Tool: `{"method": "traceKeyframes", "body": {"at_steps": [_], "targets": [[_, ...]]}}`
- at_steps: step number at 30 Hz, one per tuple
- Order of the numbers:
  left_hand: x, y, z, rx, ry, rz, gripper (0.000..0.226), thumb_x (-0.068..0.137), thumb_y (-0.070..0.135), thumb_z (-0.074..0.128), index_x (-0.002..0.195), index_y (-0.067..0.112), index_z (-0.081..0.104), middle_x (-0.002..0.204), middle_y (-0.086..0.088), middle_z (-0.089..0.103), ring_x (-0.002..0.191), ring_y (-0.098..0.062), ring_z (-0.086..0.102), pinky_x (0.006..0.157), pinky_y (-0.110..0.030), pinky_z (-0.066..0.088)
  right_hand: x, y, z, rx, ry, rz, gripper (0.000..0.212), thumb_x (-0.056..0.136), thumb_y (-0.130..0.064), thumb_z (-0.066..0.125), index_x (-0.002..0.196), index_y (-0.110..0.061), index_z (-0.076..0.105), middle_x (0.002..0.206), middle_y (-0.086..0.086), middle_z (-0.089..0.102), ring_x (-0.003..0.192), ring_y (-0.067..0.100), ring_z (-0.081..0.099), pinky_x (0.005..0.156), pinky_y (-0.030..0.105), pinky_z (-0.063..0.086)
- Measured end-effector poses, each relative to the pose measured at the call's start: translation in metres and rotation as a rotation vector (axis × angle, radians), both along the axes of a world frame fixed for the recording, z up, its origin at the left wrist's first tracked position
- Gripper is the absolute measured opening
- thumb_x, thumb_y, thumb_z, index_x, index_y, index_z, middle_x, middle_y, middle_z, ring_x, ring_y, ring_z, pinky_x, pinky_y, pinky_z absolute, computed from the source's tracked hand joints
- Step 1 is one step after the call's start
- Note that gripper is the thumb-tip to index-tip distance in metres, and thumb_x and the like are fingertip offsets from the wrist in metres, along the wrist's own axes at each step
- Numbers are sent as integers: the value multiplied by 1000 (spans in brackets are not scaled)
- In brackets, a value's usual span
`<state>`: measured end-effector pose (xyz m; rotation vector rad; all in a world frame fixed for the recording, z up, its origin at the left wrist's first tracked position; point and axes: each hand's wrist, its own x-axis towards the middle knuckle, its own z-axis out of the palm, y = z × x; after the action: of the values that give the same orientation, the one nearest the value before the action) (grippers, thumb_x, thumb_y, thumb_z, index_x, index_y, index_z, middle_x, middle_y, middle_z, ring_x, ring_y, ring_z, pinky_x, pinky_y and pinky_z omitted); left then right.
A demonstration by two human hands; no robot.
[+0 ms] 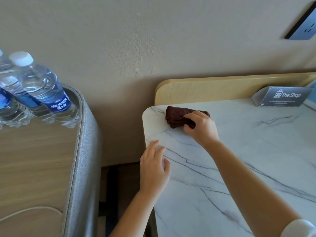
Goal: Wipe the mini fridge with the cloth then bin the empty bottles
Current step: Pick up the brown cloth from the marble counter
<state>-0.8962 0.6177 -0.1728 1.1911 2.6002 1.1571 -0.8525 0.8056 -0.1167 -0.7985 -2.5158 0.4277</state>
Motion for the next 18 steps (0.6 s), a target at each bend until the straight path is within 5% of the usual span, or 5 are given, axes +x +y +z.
{"method": "traceKeyframes", "body": {"at_steps": [10, 14, 18], "targets": [[37, -26, 19, 30, -29, -16, 31, 82, 10, 56, 112, 8, 61, 126, -8, 56, 123, -25, 46, 98, -34, 34, 65, -37, 35, -299, 74, -109, 19, 74, -10, 64, 92, -14, 69, 84, -2, 63, 70, 17, 54, 65, 29, 47], [54, -38, 29, 32, -69, -14, 37, 83, 19, 46, 117, 9, 58, 130, -7, 52, 126, -23, 43, 101, -40, 36, 97, -55, 46, -382, 112, -127, 16, 76, -9, 64, 90, -16, 68, 85, -4, 64, 74, 11, 52, 61, 7, 37], [72, -48, 35, 38, -56, -24, 39, 85, 27, 40, 116, 10, 58, 130, -5, 52, 124, -22, 44, 101, -39, 37, 128, -71, 58, -446, 154, -123, 15, 76, -8, 63, 84, -20, 67, 78, -13, 62, 74, -4, 52, 60, 3, 35]]}}
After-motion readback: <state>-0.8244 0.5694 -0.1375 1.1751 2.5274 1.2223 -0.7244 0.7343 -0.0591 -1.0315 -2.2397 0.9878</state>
